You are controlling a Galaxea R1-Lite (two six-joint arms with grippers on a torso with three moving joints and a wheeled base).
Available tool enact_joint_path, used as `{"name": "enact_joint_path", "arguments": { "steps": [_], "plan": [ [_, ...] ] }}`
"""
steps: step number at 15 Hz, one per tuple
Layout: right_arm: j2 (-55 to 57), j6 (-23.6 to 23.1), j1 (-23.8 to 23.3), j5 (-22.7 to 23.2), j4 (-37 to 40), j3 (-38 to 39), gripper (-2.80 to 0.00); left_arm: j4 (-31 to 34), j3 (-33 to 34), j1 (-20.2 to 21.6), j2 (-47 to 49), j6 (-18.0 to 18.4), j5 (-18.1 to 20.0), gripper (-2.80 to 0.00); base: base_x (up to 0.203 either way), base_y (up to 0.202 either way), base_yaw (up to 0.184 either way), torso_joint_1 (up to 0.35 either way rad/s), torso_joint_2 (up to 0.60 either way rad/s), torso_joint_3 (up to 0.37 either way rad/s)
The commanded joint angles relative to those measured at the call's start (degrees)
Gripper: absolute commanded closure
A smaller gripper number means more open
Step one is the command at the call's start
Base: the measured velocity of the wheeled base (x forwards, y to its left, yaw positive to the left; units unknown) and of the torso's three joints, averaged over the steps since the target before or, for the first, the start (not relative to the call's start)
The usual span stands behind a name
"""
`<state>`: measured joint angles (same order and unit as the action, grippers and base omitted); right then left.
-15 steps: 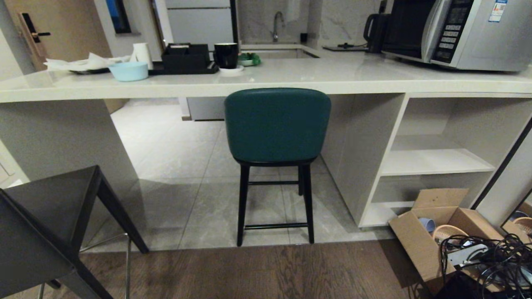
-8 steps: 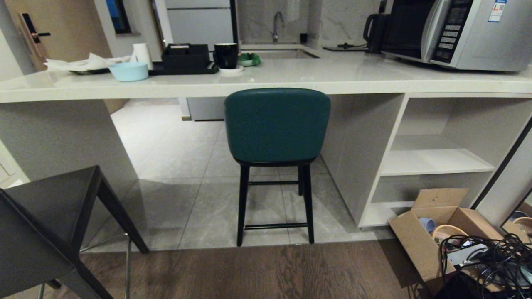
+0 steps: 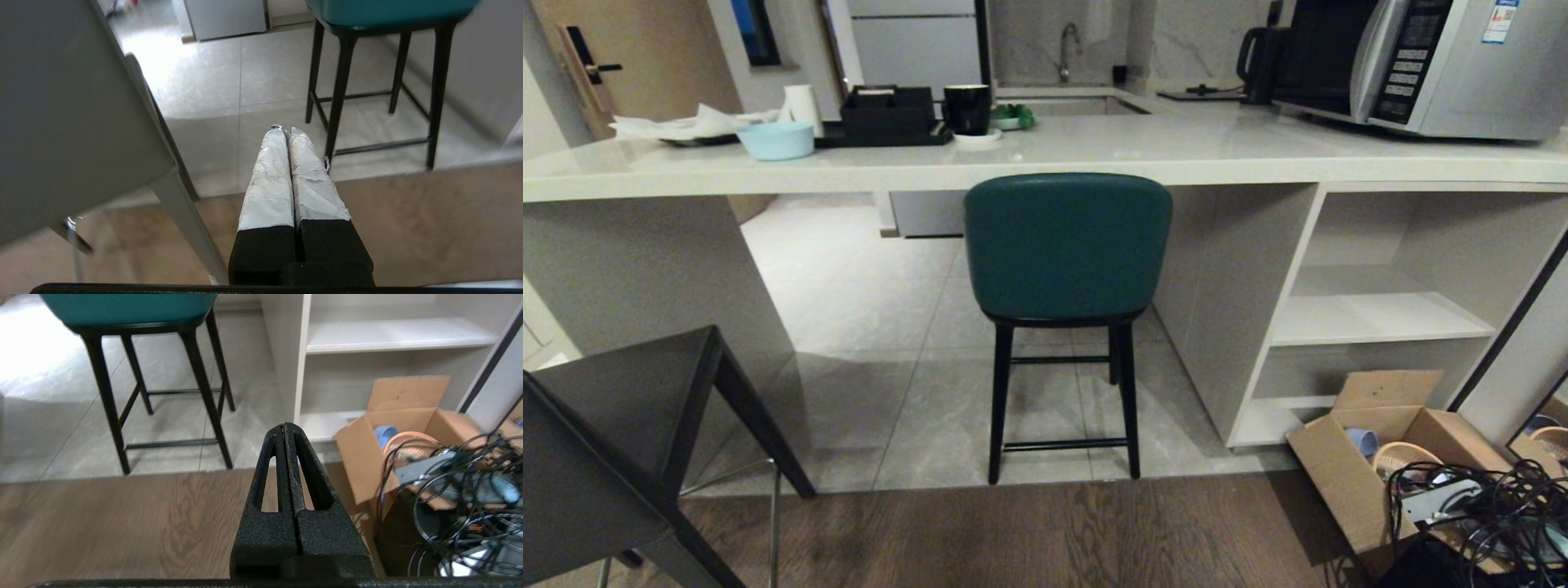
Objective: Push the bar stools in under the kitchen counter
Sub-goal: Push the gray chair back under the dining table
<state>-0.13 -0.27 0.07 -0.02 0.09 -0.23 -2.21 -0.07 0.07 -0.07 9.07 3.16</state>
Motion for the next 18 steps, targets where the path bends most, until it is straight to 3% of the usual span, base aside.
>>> {"name": "enact_joint_path", "arguments": {
  "steps": [1, 4, 5, 12, 18],
  "plan": [
    [0.13, 0.00, 0.01, -0.06, -0.09, 0.23, 0.00, -0.07, 1.16, 0.01, 0.07, 0.58, 0.11, 0.00, 0.000, 0.000, 0.000, 0.000, 0.00, 0.000],
    [0.13, 0.00, 0.01, -0.15, -0.09, 0.23, 0.00, -0.11, 1.19, 0.00, 0.07, -5.70, -0.89, 0.00, 0.000, 0.000, 0.000, 0.000, 0.00, 0.000],
    [0.13, 0.00, -0.07, -0.15, -0.09, 0.23, 0.00, -0.16, 1.21, -0.05, 0.07, -6.32, -2.32, 0.00, 0.000, 0.000, 0.000, 0.000, 0.00, 0.000],
    [0.13, 0.27, -0.07, -0.23, -0.09, 0.23, 0.00, -0.25, 1.13, 0.01, 0.07, -7.93, -3.08, 0.00, 0.000, 0.000, 0.000, 0.000, 0.00, 0.000],
    [0.13, 0.36, -0.07, -0.22, -0.09, 0.23, 0.00, -0.25, 1.22, 0.01, 0.07, -7.93, -3.08, 0.00, -0.177, 0.000, 0.001, 0.004, 0.00, 0.000]
  ]
}}
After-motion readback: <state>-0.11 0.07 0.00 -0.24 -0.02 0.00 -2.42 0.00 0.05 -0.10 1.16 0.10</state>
